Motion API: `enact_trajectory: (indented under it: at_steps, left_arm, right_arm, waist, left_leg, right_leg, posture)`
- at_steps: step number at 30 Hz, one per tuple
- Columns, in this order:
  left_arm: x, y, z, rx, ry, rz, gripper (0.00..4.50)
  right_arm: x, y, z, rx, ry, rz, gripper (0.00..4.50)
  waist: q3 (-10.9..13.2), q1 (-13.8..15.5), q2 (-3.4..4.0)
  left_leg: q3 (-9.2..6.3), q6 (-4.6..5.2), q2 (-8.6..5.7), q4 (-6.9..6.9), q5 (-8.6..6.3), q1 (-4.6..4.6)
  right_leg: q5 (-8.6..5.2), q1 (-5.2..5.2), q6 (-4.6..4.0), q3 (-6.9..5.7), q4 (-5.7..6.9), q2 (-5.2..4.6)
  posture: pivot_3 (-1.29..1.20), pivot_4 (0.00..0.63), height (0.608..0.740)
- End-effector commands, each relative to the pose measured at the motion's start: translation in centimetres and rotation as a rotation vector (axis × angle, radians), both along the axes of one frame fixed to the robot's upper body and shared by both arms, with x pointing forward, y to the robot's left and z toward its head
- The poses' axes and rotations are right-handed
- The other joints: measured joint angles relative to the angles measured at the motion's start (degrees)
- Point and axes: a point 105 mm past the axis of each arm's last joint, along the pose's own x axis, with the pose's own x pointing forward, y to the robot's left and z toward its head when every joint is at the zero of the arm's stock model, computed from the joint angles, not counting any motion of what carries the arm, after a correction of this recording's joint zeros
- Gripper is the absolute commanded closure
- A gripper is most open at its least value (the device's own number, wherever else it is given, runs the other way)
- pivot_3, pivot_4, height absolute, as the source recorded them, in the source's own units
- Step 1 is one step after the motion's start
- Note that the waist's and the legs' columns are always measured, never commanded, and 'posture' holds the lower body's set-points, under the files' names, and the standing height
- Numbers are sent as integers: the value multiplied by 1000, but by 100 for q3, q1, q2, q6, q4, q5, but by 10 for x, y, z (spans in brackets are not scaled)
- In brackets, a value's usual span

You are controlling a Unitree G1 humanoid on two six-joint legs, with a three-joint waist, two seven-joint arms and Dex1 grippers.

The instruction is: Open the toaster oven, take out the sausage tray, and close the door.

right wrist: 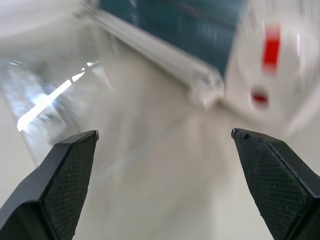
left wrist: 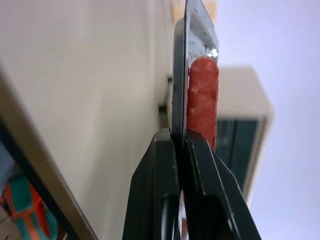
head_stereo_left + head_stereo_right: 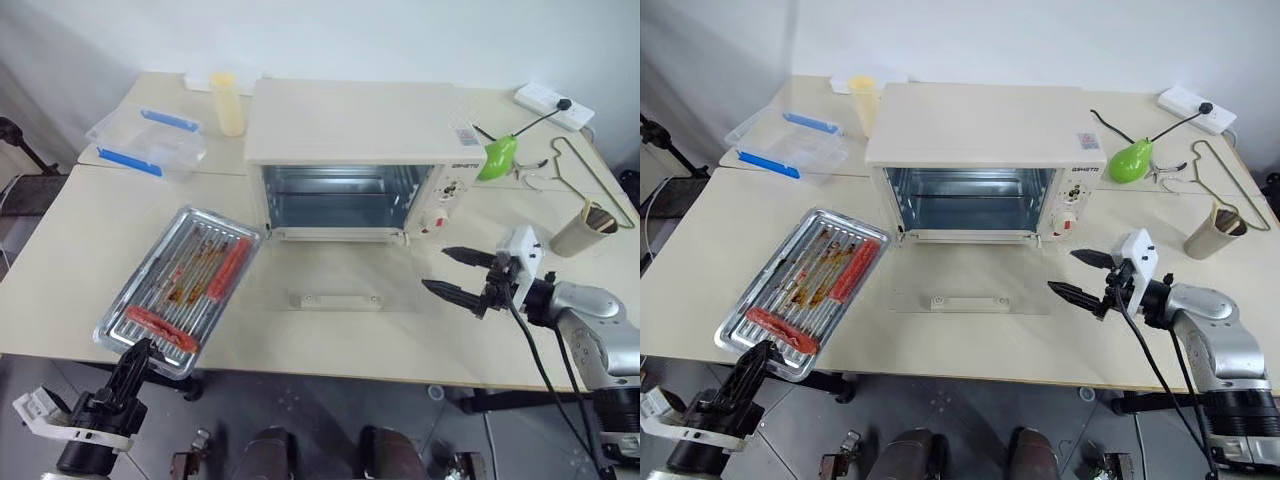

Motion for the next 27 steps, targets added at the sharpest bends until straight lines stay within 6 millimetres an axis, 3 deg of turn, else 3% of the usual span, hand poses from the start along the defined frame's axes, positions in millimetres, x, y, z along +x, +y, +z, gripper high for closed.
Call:
enact_trajectory:
  at_steps: [1, 12, 15, 20, 24, 27]
  left_arm:
    - [2, 16, 8, -24, 1, 135, 4500]
    - [19, 6, 15, -77, -45, 121, 4500]
    - [20, 9, 11, -104, -41, 147, 4500]
    - [22, 6, 12, -109, -48, 132, 4500]
    - [22, 7, 12, -112, -43, 141, 4500]
    - [21, 0, 13, -107, -54, 109, 4500]
  right_arm:
    - [4, 1, 2, 5, 8, -1, 629]
    - [-1, 13, -26, -21, 102, 134, 4426]
    - [-6, 18, -26, 38, 138, 186, 4426]
    - [-6, 26, -14, 83, 52, 242, 4426]
    - [-23, 34, 16, 237, -19, 336, 4426]
    - [-30, 36, 29, 282, 29, 360, 4426]
  waist:
    - [0, 16, 0]
    - [0, 23, 0]
    - [0, 24, 0]
    - [0, 18, -1]
    - [0, 27, 0]
    - [0, 31, 0]
  left_leg:
    - [0, 1, 0, 2, 0, 0]
    - [3, 8, -8, 8, -3, 0]
    - [3, 8, -7, 8, -3, 3]
    - [1, 7, -5, 8, -3, 4]
    - [1, 7, -3, 8, -3, 4]
    - [-2, 6, -1, 8, -4, 2]
  right_leg:
    - [0, 2, 0, -1, -3, 0]
    - [2, 8, 3, -1, -6, 2]
    - [2, 11, 4, -2, -7, 4]
    - [3, 12, 5, -4, -8, 7]
    - [3, 11, 6, -3, -8, 7]
    - [3, 12, 6, -2, -11, 7]
  posture:
    - [0, 150, 740]
    - [0, 150, 740]
    - [0, 150, 740]
    - [0, 150, 740]
    - [0, 150, 740]
    - [0, 150, 740]
